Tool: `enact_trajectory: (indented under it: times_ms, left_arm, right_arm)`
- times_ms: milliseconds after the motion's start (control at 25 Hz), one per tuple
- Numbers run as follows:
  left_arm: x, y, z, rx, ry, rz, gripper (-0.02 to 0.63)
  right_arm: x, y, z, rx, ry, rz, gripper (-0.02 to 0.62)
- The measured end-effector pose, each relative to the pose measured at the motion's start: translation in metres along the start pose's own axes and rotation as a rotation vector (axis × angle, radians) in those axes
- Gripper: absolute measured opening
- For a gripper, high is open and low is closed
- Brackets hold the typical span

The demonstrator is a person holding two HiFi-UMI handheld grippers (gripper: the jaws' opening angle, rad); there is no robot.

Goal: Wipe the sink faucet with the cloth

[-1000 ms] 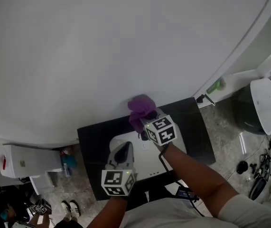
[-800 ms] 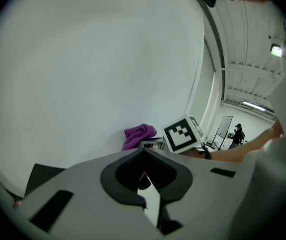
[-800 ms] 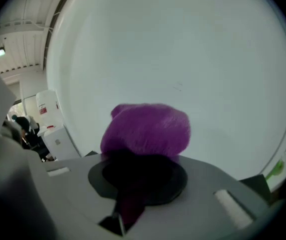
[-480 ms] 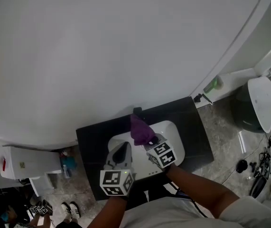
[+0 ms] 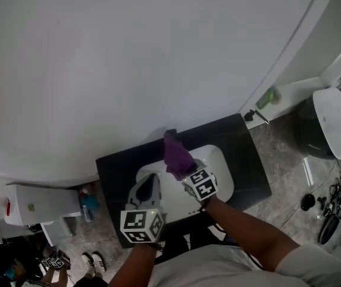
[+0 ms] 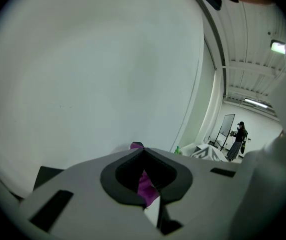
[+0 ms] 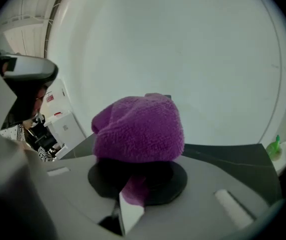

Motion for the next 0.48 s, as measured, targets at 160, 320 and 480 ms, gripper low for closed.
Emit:
enact_trajectory:
  times_ms: [160,320,480]
  left_arm:
    - [-0.001,0.003,0.0,0.0,0.004,-0.008,0.004]
    - [-0.01,0.009,-0.012,-0.01,-0.012,-0.013,0.005]
    - [-0.014,0.013,-0.02,-0.015,-0.027,-0.022,0.005]
  right_arm:
    - [0.022,-0.015,0.014,-0.005,0.025,0.041,0.051]
    - [0.018,0.017,-0.001,0.007,0.008,-0.009,0.051]
    - [-0.001,0.018,-0.011,0.025,0.004,0.013,0.051]
Point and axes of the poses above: the fingertips, and each gripper's own axes: x backward along the fingers, z to its left, y out of its top, the point moved 5 cm from there along x, backward along the fingers, and after that the axes turned 2 degrees about -z, right-handed, at the moved point
